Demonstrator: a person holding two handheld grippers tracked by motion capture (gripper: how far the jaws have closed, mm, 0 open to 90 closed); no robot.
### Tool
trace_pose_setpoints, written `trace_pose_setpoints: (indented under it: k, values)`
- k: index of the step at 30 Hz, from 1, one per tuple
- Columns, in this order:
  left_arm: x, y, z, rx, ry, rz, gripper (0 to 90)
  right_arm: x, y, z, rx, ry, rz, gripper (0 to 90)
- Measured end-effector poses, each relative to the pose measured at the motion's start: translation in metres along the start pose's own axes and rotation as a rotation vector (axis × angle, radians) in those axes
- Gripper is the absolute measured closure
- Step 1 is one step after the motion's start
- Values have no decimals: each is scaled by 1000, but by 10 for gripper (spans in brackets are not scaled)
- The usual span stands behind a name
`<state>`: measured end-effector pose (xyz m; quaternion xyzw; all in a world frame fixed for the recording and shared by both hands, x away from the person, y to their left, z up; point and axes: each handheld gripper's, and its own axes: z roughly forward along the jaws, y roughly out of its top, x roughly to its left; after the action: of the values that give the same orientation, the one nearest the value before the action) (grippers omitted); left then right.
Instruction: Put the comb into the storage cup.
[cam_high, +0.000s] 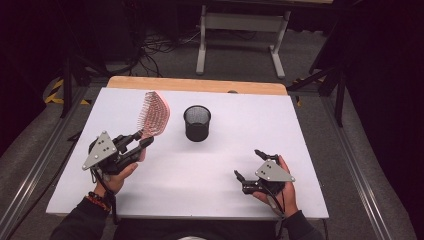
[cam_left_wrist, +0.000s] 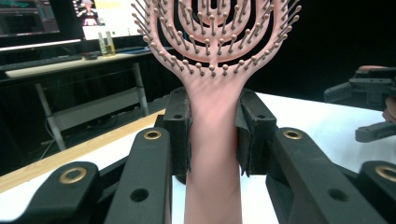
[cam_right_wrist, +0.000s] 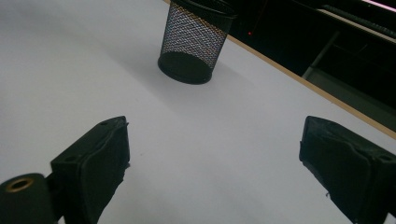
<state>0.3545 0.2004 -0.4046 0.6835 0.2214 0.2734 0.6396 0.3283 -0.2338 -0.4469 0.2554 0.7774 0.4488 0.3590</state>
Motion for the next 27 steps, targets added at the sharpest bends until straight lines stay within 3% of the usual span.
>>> trace_pose_setpoints:
  k: [9,16,27]
  values:
    - [-8,0,8,15,-27,24,696,3,7,0,-15,-8,12,92]
    - [-11,-1,16,30,-42,20,696,5,21,2,-52,-2,38,85]
    - [-23,-5,38,62,-91,46,696,3,47,1,-110,-25,115,45]
